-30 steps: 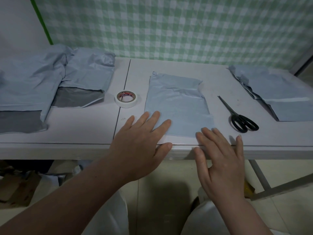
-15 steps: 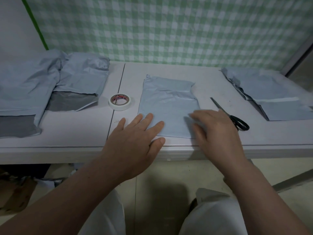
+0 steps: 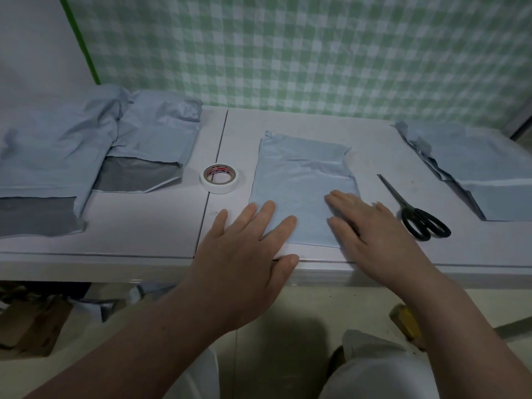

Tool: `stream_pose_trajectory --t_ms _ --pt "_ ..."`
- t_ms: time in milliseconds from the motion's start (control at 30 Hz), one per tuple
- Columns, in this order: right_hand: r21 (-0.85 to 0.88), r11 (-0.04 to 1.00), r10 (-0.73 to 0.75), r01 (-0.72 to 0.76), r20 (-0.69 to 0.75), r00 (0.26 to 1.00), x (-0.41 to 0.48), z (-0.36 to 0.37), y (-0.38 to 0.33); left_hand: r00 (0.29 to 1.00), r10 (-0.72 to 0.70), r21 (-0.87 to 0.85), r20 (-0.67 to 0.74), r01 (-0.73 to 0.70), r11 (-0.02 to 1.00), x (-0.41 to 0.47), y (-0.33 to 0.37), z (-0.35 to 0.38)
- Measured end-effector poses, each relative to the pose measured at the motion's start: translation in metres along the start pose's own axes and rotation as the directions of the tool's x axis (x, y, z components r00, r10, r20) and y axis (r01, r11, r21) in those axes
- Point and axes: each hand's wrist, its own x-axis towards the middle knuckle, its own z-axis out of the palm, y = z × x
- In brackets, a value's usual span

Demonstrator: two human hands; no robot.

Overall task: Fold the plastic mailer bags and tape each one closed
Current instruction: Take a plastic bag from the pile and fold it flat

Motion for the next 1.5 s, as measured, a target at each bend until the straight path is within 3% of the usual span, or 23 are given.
stream_pose_trajectory --t_ms 233,400,533,833,1033,1100,1200,1267,1367,1500 --pt "-0.01 1.0 0.006 -0.006 -0.014 1.0 0.0 0.004 0.003 1.0 0.002 -0.002 -0.025 -0.002 1.0 -0.001 -0.001 0.002" --pt "-0.074 0.996 -0.057 0.04 -0.246 0.968 -0.016 0.018 -0.008 0.999 0.0 -0.001 -0.033 0.0 1.0 0.0 0.0 0.003" --pt "-0.071 0.987 -0.161 0.147 -0.285 0.945 -0.044 0.043 -0.029 0.999 -0.002 -0.006 -0.047 0.001 1.0 -0.001 0.0 0.004" --pt "-0.197 0.978 0.002 -0.062 -0.288 0.957 -0.068 0.045 -0.013 0.996 0.005 -0.006 -0.092 -0.005 1.0 -0.002 0.0 0.005" --pt "-0.212 0.974 0.006 -0.075 -0.307 0.952 -0.069 0.048 -0.014 0.992 0.001 0.008 -0.129 0.0 1.0 -0.001 0.002 0.004" --pt "-0.217 0.974 -0.003 -0.068 -0.309 0.951 -0.069 0.048 -0.014 0.982 0.066 0.017 -0.177 -0.064 0.998 -0.001 0.009 0.003" --pt "-0.198 0.977 0.009 -0.072 -0.303 0.953 -0.07 0.048 -0.014 0.948 0.195 -0.091 -0.253 -0.224 0.97 0.001 0.024 0.006" --pt "-0.171 0.983 0.019 -0.075 -0.306 0.952 -0.07 0.049 -0.014 0.944 0.161 -0.245 -0.288 -0.235 0.941 0.008 0.031 0.007" --pt "-0.11 0.991 0.034 -0.074 -0.327 0.944 -0.069 0.05 -0.014 0.978 -0.015 -0.493 -0.209 -0.092 0.865 0.031 0.035 -0.006" --pt "-0.045 0.997 0.047 -0.066 -0.343 0.938 -0.069 0.05 -0.014 0.993 -0.112 -0.601 0.038 0.112 0.791 0.056 0.034 -0.018"
